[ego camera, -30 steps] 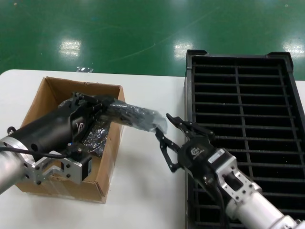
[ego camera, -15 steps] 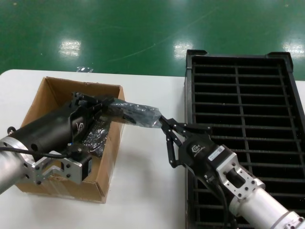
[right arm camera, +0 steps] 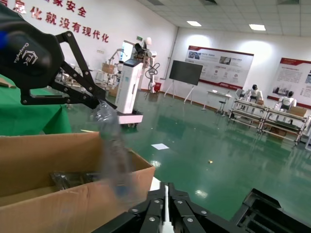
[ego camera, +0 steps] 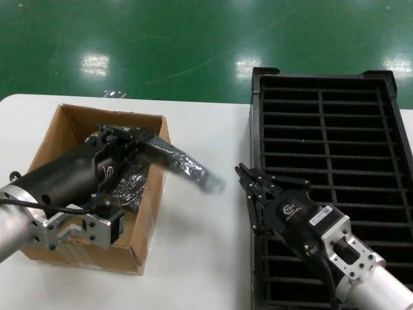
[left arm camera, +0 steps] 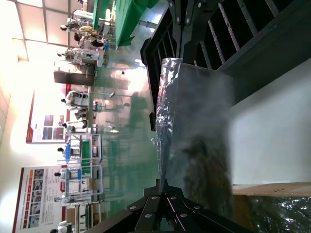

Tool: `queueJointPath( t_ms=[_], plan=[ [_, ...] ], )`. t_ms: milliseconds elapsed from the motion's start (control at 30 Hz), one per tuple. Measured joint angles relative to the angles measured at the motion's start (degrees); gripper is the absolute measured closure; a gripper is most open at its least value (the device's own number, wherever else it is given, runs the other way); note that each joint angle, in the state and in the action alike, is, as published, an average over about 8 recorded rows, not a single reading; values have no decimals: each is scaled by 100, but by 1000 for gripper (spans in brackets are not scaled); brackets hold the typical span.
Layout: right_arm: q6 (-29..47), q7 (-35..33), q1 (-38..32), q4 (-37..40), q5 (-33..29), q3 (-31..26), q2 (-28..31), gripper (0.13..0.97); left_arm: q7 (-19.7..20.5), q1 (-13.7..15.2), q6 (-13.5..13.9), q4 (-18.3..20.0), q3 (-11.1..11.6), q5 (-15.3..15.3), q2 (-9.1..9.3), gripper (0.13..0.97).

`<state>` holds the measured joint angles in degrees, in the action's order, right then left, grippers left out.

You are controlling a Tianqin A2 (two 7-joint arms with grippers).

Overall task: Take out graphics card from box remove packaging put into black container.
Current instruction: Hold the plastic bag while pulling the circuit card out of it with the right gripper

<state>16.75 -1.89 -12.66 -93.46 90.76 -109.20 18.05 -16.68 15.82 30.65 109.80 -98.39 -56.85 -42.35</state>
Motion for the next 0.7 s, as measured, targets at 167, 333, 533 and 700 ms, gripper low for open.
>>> queueJointPath(
  t_ms=[167,333,533,700],
  plan=[
    [77,-160,49,-31,175,63,29,958,0,0,0,0,0,0,0,958],
    [176,-270,90,-115,296,65,57,958,0,0,0,0,-1,0,0,958],
    [309,-316,131,-250,357,-17,111,958,0,0,0,0,-1,0,0,958],
    [369,-312,130,-320,367,-68,154,876,0,0,0,0,-1,0,0,958]
  ],
)
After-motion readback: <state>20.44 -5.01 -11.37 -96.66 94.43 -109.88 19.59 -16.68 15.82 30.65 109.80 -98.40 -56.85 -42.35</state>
